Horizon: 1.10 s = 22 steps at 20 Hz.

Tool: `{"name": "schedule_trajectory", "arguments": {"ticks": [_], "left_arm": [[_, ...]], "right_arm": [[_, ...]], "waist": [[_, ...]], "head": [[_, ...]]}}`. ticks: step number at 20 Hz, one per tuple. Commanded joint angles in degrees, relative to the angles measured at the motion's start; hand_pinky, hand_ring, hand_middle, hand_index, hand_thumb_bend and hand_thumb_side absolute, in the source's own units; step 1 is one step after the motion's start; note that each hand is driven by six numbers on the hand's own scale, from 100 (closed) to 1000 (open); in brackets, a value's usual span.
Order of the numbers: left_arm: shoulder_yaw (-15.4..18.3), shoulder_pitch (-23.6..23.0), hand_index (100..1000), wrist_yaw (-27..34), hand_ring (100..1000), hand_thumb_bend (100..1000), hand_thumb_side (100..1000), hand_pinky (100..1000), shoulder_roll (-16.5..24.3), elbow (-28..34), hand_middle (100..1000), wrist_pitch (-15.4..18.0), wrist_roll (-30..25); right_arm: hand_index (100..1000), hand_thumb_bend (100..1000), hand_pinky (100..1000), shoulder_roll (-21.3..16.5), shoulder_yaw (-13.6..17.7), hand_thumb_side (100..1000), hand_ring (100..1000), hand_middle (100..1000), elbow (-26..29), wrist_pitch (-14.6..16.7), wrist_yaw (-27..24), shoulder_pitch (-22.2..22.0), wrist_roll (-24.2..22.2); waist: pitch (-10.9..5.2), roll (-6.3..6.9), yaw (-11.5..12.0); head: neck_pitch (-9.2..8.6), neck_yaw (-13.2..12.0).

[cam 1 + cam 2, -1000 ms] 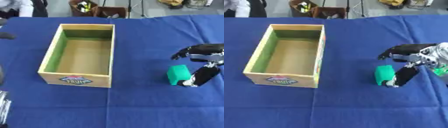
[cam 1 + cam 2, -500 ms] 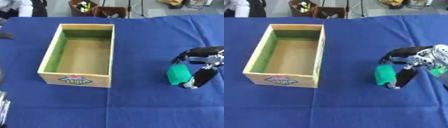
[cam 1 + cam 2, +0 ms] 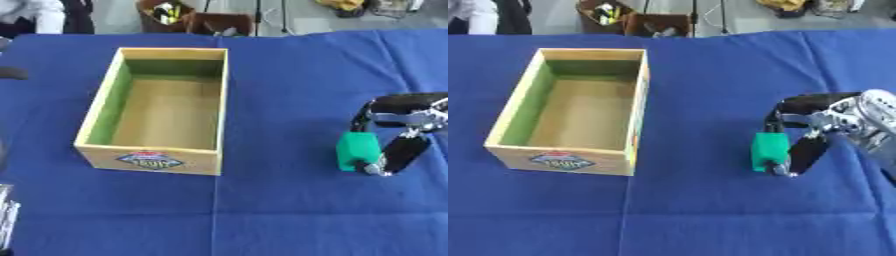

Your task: Pick up objects on the table and place them in the box.

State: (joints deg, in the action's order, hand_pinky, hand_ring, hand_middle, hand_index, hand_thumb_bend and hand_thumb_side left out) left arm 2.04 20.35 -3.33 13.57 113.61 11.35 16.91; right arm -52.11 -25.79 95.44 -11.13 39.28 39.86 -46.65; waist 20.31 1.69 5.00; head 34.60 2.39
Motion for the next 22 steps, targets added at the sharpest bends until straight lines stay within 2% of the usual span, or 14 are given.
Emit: {"name": "schedule_trajectory", "arguments": {"ticks": [1,2,3,10,22], "left_arm": [[0.13,0.74,804,0.04,713,100,960,519,0.65,0.98,866,0.04,-0.22],[0.13,0.74,803,0.03,713,100,960,519,0.65,0.98,866,0.04,-0.24],[0.13,0.73,803,0.01,713,100,959,519,0.66,0.98,866,0.02,-0.27],[0.12,0.85,803,0.00,714,100,958,520,0.69,0.98,865,0.00,-0.32],[0.13,0.66,802,-0.02,714,100,957,520,0.85,0.98,864,-0.25,-0.29]], "right_arm": [[621,174,817,-0.87,0.54,342,837,572,-0.41,-0.54,0.21,0.98,1.63],[607,119,809,-0.88,0.52,334,826,561,-0.56,-0.66,0.11,0.96,1.92],[596,100,801,-0.91,0.57,332,815,551,-0.61,-0.78,0.00,0.93,2.18],[531,100,773,-1.30,1.82,305,776,490,1.55,-2.35,-0.10,0.99,4.68],[461,100,755,-0.06,5.83,389,745,420,9.27,-6.32,-0.38,5.68,8.78]], "waist": [[-0.97,-0.10,0.04],[-0.97,-0.13,0.02],[-0.97,-0.16,0.01],[-1.13,-0.26,-0.18],[-1.56,-0.42,-0.30]], "head": [[-0.72,0.08],[-0.72,0.08],[-0.71,0.05],[-0.81,-0.04],[-0.91,-0.04]]}}
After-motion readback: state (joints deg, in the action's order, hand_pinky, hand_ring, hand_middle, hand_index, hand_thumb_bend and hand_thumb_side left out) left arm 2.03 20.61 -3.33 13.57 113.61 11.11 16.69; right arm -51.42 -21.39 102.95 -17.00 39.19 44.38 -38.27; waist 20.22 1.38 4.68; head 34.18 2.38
